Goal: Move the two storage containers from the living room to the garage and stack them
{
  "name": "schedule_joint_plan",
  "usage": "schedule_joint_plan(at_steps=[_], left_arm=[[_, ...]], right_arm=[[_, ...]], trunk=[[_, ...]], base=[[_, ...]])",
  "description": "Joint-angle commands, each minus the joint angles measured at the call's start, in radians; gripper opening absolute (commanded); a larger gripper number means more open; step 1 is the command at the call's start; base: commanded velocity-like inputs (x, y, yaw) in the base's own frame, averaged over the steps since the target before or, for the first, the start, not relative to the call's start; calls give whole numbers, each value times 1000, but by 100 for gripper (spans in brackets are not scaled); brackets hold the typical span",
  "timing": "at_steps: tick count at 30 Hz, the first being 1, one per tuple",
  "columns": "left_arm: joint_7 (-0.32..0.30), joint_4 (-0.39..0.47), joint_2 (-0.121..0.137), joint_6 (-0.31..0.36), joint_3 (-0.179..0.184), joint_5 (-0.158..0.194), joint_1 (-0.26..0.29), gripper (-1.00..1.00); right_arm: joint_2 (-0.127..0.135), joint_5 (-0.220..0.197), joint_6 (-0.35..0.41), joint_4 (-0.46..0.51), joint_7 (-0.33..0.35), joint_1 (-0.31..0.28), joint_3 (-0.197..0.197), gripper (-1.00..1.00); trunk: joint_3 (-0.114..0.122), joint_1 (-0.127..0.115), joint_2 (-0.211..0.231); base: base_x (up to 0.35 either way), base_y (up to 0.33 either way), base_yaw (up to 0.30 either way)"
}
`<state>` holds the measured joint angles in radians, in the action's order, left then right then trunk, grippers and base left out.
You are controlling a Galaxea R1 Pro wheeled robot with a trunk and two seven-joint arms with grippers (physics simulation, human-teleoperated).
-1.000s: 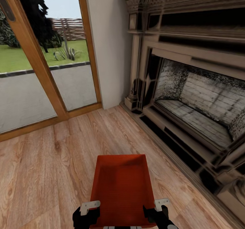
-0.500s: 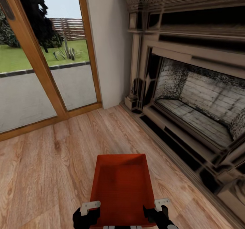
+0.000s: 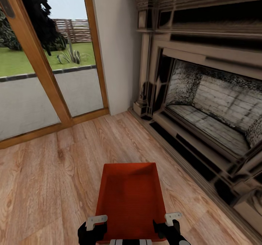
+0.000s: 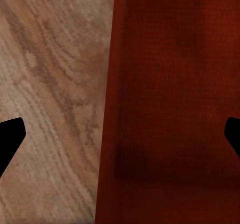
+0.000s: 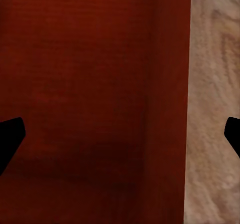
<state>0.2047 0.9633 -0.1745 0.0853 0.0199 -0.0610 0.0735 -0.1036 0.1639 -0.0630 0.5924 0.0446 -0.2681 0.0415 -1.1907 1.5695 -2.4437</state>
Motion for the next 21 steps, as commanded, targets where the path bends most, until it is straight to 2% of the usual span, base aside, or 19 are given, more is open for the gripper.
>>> schedule_joint_plan(at_steps=[1, 9, 21], left_arm=[[5, 2, 0, 7, 2, -6, 0, 100], [5, 2, 0, 7, 2, -6, 0, 100], [4, 2, 0, 8, 2, -9, 0, 100]], right_arm=[[-1, 8, -3, 0, 5, 0, 5, 100], [-1, 8, -3, 0, 5, 0, 5, 100], [-1, 6, -3, 0, 5, 0, 5, 100]], trunk=[[-1, 0, 0], [-23, 27, -49], [-23, 27, -49]], base=[[0, 0, 0], [0, 0, 0], [0, 0, 0]])
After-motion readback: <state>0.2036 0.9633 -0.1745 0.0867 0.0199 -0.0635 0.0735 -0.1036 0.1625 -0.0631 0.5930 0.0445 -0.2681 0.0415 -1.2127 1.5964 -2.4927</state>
